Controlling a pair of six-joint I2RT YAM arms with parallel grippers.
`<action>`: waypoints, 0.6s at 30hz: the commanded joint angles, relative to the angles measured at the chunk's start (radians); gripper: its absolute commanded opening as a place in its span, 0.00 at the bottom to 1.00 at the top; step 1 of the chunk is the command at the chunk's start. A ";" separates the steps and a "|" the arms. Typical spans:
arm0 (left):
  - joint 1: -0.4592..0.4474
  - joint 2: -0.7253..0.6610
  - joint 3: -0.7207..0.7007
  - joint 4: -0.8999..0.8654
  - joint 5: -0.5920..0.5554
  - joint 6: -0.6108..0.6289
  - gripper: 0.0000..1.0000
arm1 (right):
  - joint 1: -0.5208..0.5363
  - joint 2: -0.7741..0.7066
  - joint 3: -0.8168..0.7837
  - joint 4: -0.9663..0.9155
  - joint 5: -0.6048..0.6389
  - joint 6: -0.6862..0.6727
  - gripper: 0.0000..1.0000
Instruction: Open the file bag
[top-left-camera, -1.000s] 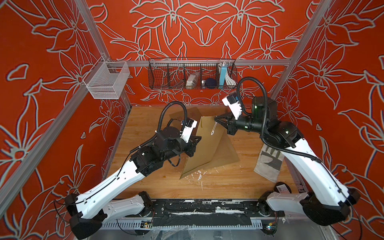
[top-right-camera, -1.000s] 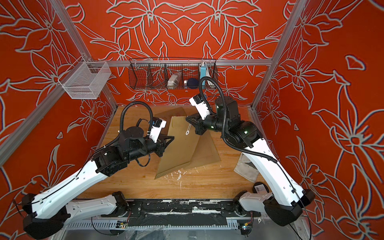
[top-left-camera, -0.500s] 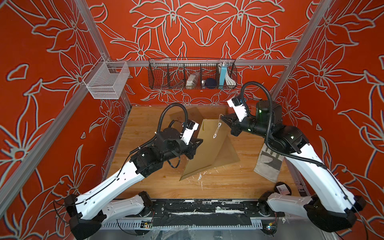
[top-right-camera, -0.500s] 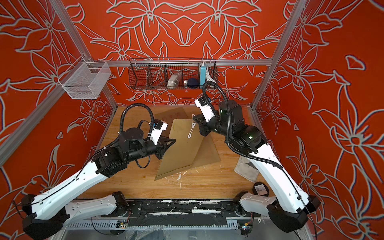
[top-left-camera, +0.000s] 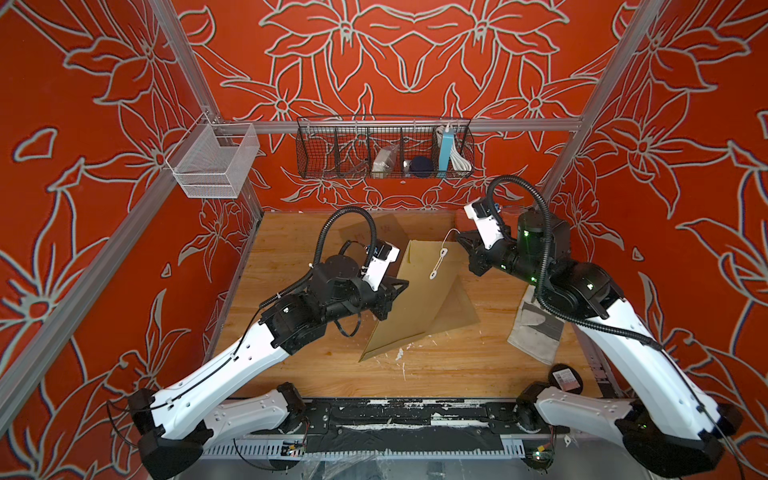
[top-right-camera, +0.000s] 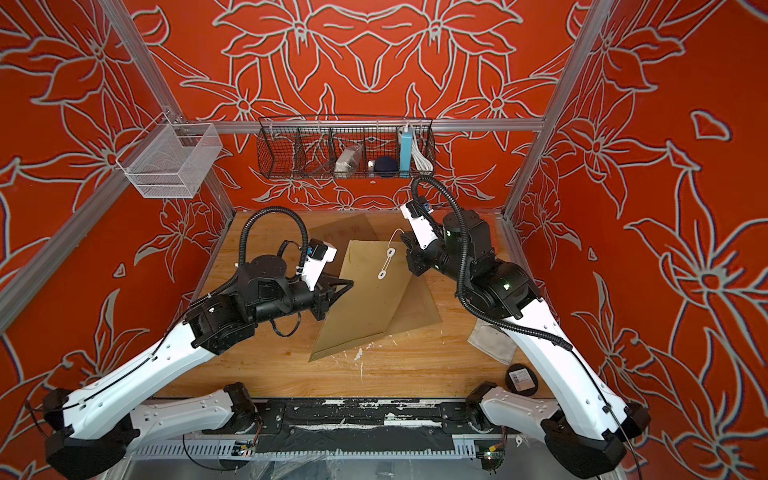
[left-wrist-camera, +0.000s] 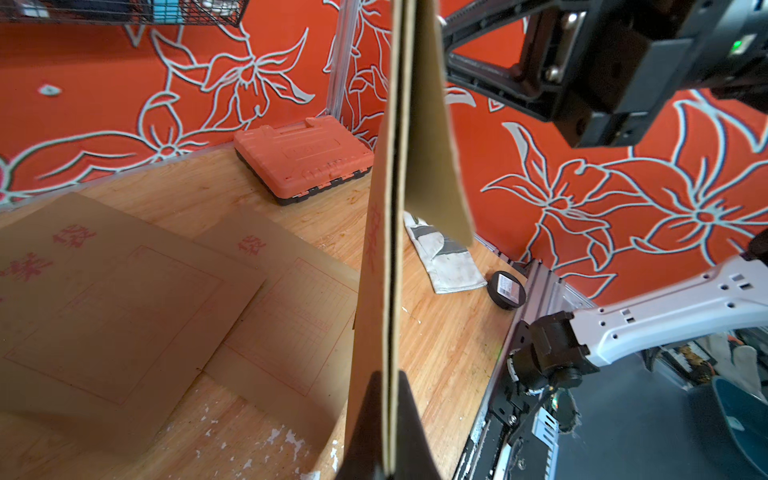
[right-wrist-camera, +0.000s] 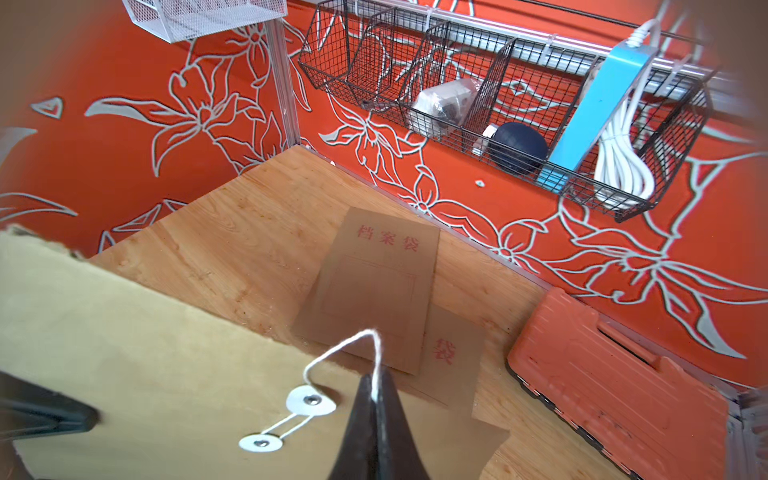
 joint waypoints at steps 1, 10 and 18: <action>0.047 0.002 0.015 0.076 0.110 -0.030 0.00 | 0.005 -0.020 -0.013 -0.019 0.051 -0.038 0.00; 0.157 0.005 -0.003 0.148 0.290 -0.100 0.00 | 0.005 -0.024 -0.027 -0.046 0.059 -0.038 0.00; 0.196 -0.020 -0.027 0.170 0.340 -0.127 0.00 | 0.005 -0.010 -0.017 -0.074 0.146 -0.020 0.00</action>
